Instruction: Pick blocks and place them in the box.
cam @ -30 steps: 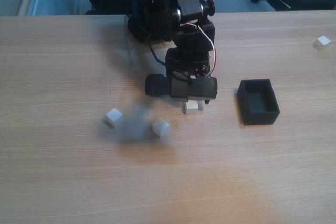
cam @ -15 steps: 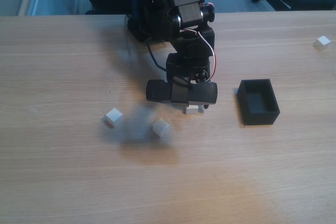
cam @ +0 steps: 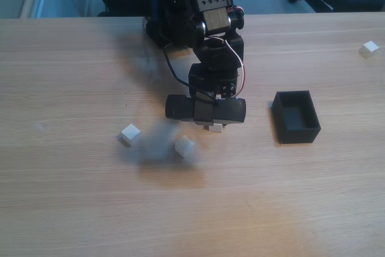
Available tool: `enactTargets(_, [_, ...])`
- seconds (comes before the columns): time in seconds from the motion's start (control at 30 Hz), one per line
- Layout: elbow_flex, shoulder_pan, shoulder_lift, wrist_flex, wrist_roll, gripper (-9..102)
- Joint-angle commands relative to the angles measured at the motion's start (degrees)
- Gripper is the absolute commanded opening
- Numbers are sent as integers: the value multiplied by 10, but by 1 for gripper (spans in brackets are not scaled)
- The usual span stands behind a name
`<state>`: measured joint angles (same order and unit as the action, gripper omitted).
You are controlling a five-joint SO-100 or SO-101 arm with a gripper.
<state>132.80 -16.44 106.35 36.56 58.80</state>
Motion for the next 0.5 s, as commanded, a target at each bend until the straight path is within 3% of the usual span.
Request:
enactTargets(0.0, [-19,1,23,23,8,0])
enactTargets(0.2, [-48,-26,108,116,12,0])
enactTargets(0.47, [-172,-113,112,164,24,0])
